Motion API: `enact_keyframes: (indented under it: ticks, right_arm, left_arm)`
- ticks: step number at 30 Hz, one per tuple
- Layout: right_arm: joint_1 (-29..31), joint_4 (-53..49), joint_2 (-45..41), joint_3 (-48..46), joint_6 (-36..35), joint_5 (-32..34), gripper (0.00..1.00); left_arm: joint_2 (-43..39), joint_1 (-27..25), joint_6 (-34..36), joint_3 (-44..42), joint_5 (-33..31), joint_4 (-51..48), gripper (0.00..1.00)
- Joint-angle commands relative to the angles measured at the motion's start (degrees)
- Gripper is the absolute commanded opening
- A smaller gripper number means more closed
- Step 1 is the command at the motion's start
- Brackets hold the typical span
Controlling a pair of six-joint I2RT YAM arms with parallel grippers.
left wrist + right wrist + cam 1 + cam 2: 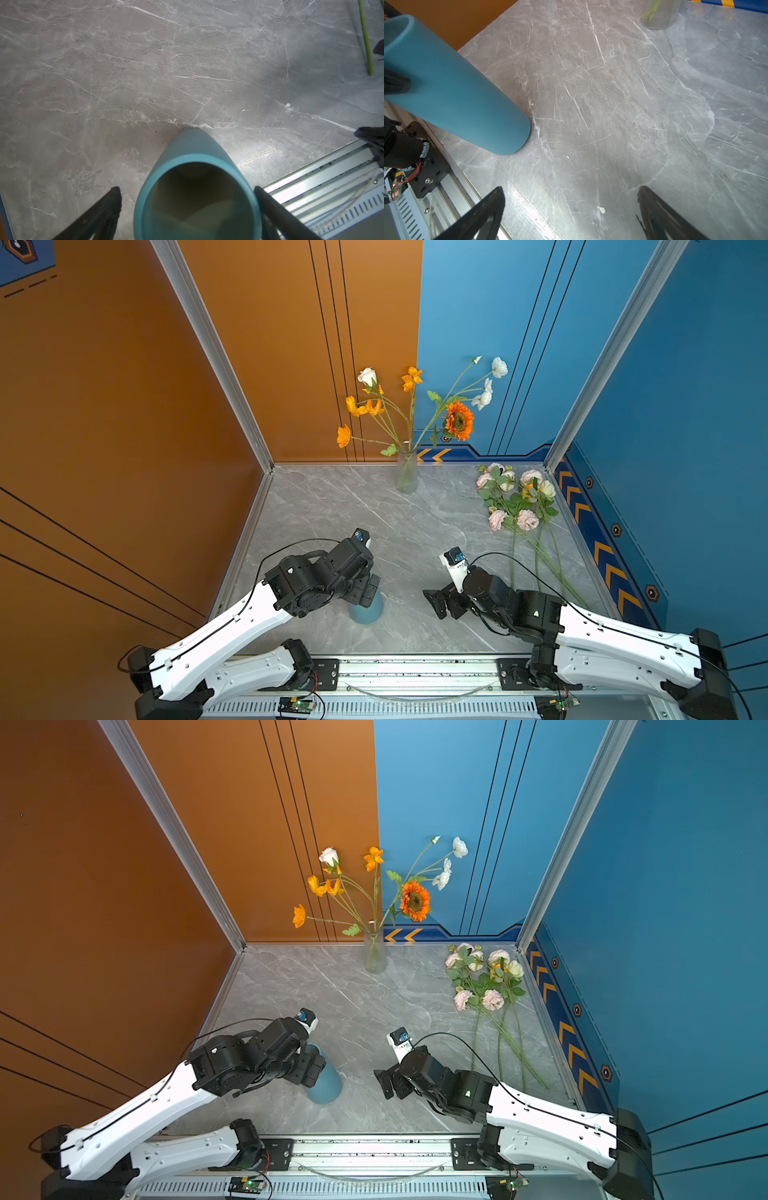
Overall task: Arrange the flowers into the vase
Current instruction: 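Lower the left gripper onto the teal cup rim and close it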
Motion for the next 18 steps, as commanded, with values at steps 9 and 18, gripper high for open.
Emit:
enact_keyframes:
  ticks: [9, 18]
  right_arm:
    - [0.00, 1.85, 1.80, 0.08, -0.15, -0.85, 1.00]
    - [0.00, 2.28, 2.94, 0.70, -0.58, -1.11, 1.00]
  left_arm:
    - [-0.42, 0.33, 1.37, -3.13, 1.06, 3.49, 0.95]
    - [-1.36, 1.39, 1.82, -4.96, 4.57, 4.19, 0.77]
